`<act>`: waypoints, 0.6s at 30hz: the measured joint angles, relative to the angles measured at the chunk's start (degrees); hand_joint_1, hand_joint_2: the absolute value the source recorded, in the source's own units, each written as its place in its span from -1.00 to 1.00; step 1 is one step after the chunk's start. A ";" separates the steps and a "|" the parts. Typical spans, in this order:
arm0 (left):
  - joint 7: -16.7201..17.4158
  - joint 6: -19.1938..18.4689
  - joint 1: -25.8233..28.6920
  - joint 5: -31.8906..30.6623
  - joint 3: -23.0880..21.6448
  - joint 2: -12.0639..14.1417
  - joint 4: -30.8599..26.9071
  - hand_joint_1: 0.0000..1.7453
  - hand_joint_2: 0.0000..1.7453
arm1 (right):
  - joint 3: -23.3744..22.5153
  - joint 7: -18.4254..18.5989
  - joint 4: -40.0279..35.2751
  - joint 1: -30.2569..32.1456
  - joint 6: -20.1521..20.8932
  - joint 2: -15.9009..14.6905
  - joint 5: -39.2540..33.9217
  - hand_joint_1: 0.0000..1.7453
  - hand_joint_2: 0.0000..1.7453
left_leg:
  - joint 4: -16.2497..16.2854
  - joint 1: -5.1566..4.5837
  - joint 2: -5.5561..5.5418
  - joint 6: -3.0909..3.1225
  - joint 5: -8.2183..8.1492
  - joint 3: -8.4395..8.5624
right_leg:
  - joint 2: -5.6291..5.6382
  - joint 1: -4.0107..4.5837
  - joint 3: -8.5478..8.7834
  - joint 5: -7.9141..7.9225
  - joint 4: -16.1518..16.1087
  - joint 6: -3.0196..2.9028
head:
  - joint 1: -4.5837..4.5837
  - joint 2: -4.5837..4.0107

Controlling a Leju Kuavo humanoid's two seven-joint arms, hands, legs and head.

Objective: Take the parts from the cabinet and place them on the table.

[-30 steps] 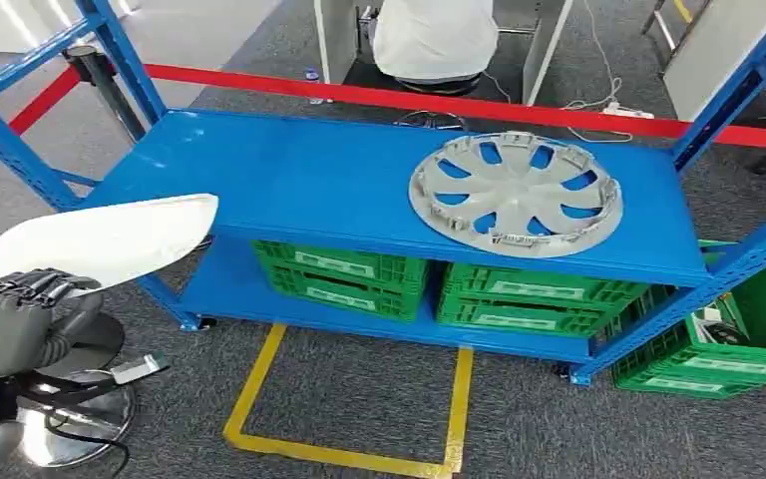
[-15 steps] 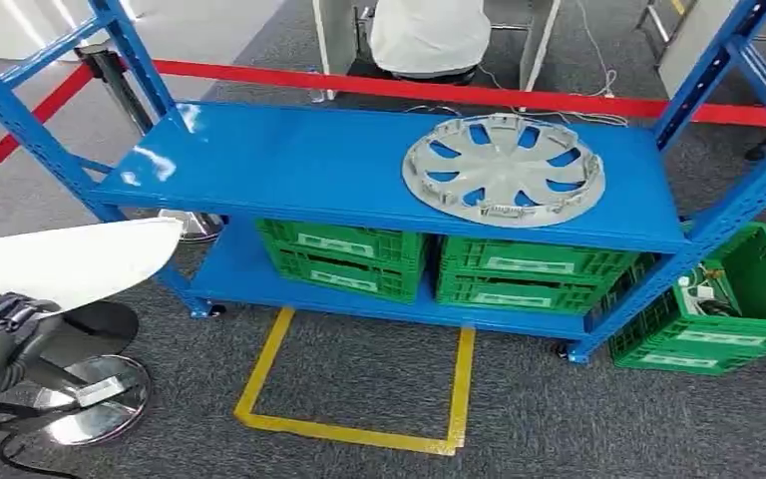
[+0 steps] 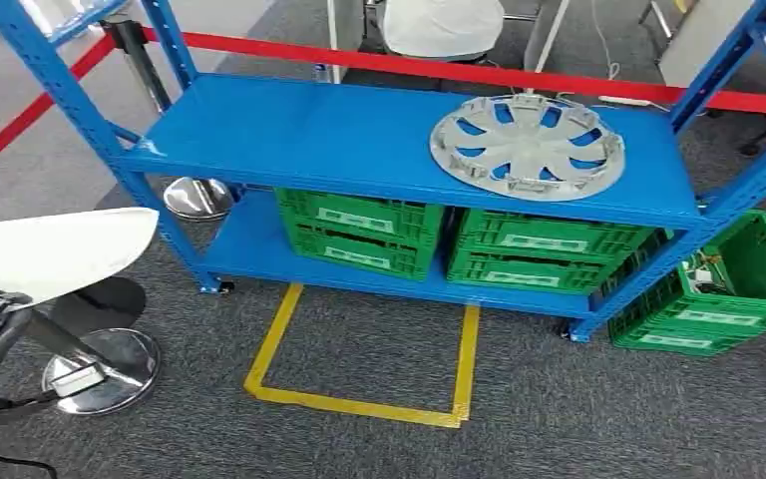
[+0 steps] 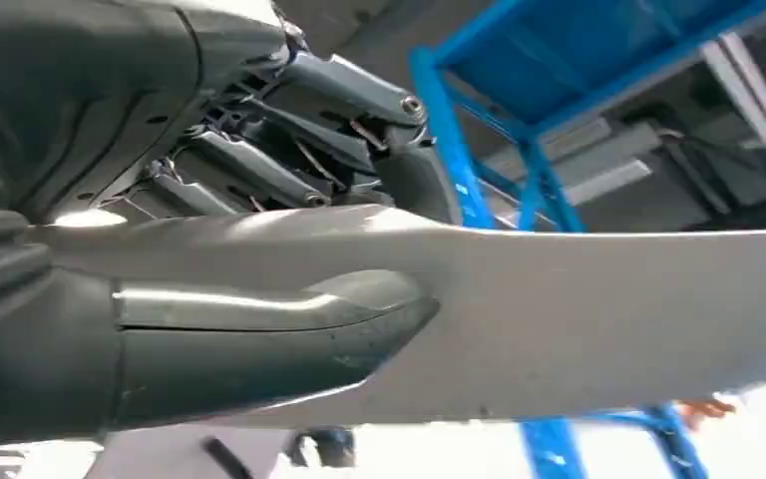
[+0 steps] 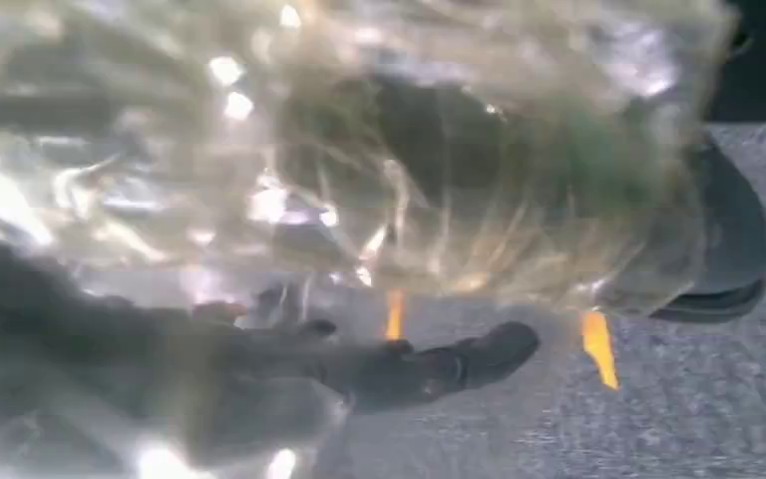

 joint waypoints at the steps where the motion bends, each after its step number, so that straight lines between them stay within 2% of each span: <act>1: 0.20 0.00 -0.03 -0.52 0.13 0.22 -0.22 1.00 1.00 | -0.02 0.00 -0.07 -0.08 0.00 0.00 0.00 -1.00 -1.00 | 0.00 -0.25 0.04 0.31 0.62 -0.72 | 0.01 0.02 -0.96 -3.25 4.17 0.02 | 0.13 -0.02; 2: 0.44 0.00 -0.02 -0.87 0.15 0.31 -0.33 1.00 1.00 | -0.02 0.00 -0.11 -0.20 0.00 0.00 0.00 -1.00 -1.00 | 0.03 -0.56 0.07 0.50 1.36 -1.56 | 0.03 0.06 -1.56 -5.52 8.30 -0.19 | 0.17 0.00; 3: 0.70 0.00 -0.03 -1.20 0.22 0.30 -0.35 1.00 1.00 | -0.07 -0.04 -0.22 -0.37 0.00 0.00 0.00 -1.00 -1.00 | 0.09 -0.88 0.10 0.67 2.07 -2.47 | 0.05 0.11 -1.64 -5.97 11.23 -0.44 | 0.20 0.00; 4: 0.90 0.00 -0.01 -1.51 0.28 0.30 -0.35 1.00 1.00 | -0.11 -0.04 -0.26 -0.53 0.00 0.00 0.00 -1.00 -1.00 | 0.14 -1.13 0.13 0.77 2.75 -3.35 | 0.05 0.27 -0.75 -4.56 11.83 -0.78 | 0.15 0.00; 5: 1.07 0.00 -0.01 -1.85 0.37 0.30 -0.35 1.00 1.00 | -0.13 -0.04 -0.35 -0.66 0.00 0.00 0.00 -1.00 -1.00 | 0.18 -1.33 0.15 0.82 3.46 -4.23 | 0.04 0.54 1.34 -1.88 10.21 -1.27 | 0.17 0.00; 6: 1.31 0.00 -0.03 -2.03 0.39 0.28 -0.37 1.00 1.00 | -0.15 -0.04 -0.46 -0.80 0.00 0.00 0.00 -1.00 -1.00 | 0.19 -1.46 0.15 0.83 4.15 -4.94 | 0.05 0.89 4.08 0.58 7.06 -1.66 | 0.13 0.00; 7: 1.51 0.00 -0.03 -2.36 0.41 0.28 -0.39 1.00 1.00 | -0.17 -0.04 -0.50 -1.02 0.00 0.00 0.00 -1.00 -1.00 | 0.18 -1.55 0.15 0.78 4.84 -5.60 | 0.04 1.33 7.81 1.91 2.23 -2.18 | 0.17 0.00; 8: 1.60 0.00 -0.03 -2.60 0.46 0.28 -0.52 1.00 1.00 | -0.26 -0.04 -0.57 -1.17 0.00 -0.07 0.00 -1.00 -1.00 | 0.19 -1.54 0.15 0.72 5.47 -5.90 | 0.01 1.82 11.92 0.97 -3.21 -2.78 | 0.11 0.00; 9: 1.64 0.00 -0.10 -2.73 0.55 0.28 -0.68 1.00 1.00 | -0.44 -0.04 -0.79 -1.18 0.00 -0.11 0.00 -1.00 -1.00 | 0.37 -1.78 0.13 0.48 6.00 -6.18 | -0.13 2.15 15.57 0.23 -9.15 -2.95 | 0.26 0.00; 10: 1.68 0.00 -0.17 -2.73 0.63 0.31 -0.83 1.00 1.00 | -0.52 -0.04 -0.87 -1.46 0.00 -0.15 0.00 -1.00 -1.00 | 0.33 -1.79 0.20 0.22 6.93 -6.60 | -0.10 2.00 15.95 -0.65 -10.65 -2.84 | 0.09 0.00; 11: 1.68 0.00 -0.47 -2.66 0.72 0.44 -0.87 1.00 1.00 | -0.59 -0.46 -0.90 -1.59 0.00 -0.15 0.00 -1.00 -1.00 | 0.19 -1.64 0.23 0.09 7.77 -7.01 | -0.08 2.20 15.31 -0.46 -10.47 -2.91 | -0.04 0.00; 12: 1.68 0.00 -0.61 -2.51 0.72 0.46 -0.94 1.00 1.00 | -0.61 -0.66 -0.94 -1.56 0.04 -0.15 0.00 -1.00 -1.00 | -0.18 -1.60 0.26 -0.23 8.57 -7.11 | -0.10 2.24 14.75 0.03 -10.16 -3.09 | -0.04 0.00; 13: 1.68 0.00 -0.59 -2.38 0.72 0.57 -0.94 1.00 1.00 | -0.59 -0.66 -0.96 -1.55 0.13 -0.11 0.00 -1.00 -1.00 | -0.43 -1.81 0.13 -0.57 9.11 -7.51 | -0.23 1.89 13.90 1.15 -10.35 -3.22 | 0.15 -0.02; 14: 1.68 -0.02 -0.62 -2.29 0.70 0.70 -0.94 1.00 1.00 | -0.59 -0.68 -0.98 -1.62 0.22 -0.11 0.00 -1.00 -1.00 | 0.15 -1.59 0.04 -0.99 6.76 -8.05 | -0.42 1.65 13.01 1.98 -10.28 -3.50 | 0.02 0.00; 15: 1.68 0.00 -0.75 -2.14 0.70 0.90 -0.94 1.00 1.00 | -0.57 -0.68 -0.98 -1.59 0.26 -0.09 0.00 -1.00 -1.00 | 2.36 -1.48 0.01 -1.55 2.47 -8.49 | -0.51 1.65 12.25 2.78 -10.27 -3.90 | -0.07 -0.02; 16: 1.68 0.00 -1.07 -2.03 0.57 0.92 -0.94 1.00 1.00 | -0.57 -0.68 -0.98 -1.55 0.37 -0.07 0.00 -1.00 -1.00 | 6.10 -1.22 0.01 -2.02 -2.05 -8.73 | -0.78 1.65 11.45 3.45 -10.25 -4.07 | -0.18 0.00; 17: 1.68 0.00 -1.51 -1.83 0.31 0.92 -0.94 1.00 1.00 | -0.57 -0.68 -0.96 -1.57 0.37 -0.04 0.00 -1.00 -1.00 | 10.04 -1.01 0.03 -2.38 -5.18 -8.90 | -0.88 1.66 10.55 4.19 -10.11 -4.11 | -0.11 -0.02; 18: 1.68 0.00 -1.94 -1.72 0.04 0.92 -0.92 1.00 1.00 | -0.57 -0.68 -0.96 -1.57 0.37 -0.04 0.00 -1.00 -1.00 | 14.03 -0.78 0.03 -2.64 -6.21 -8.96 | -1.02 1.67 9.42 4.93 -9.78 -4.07 | -0.13 -0.02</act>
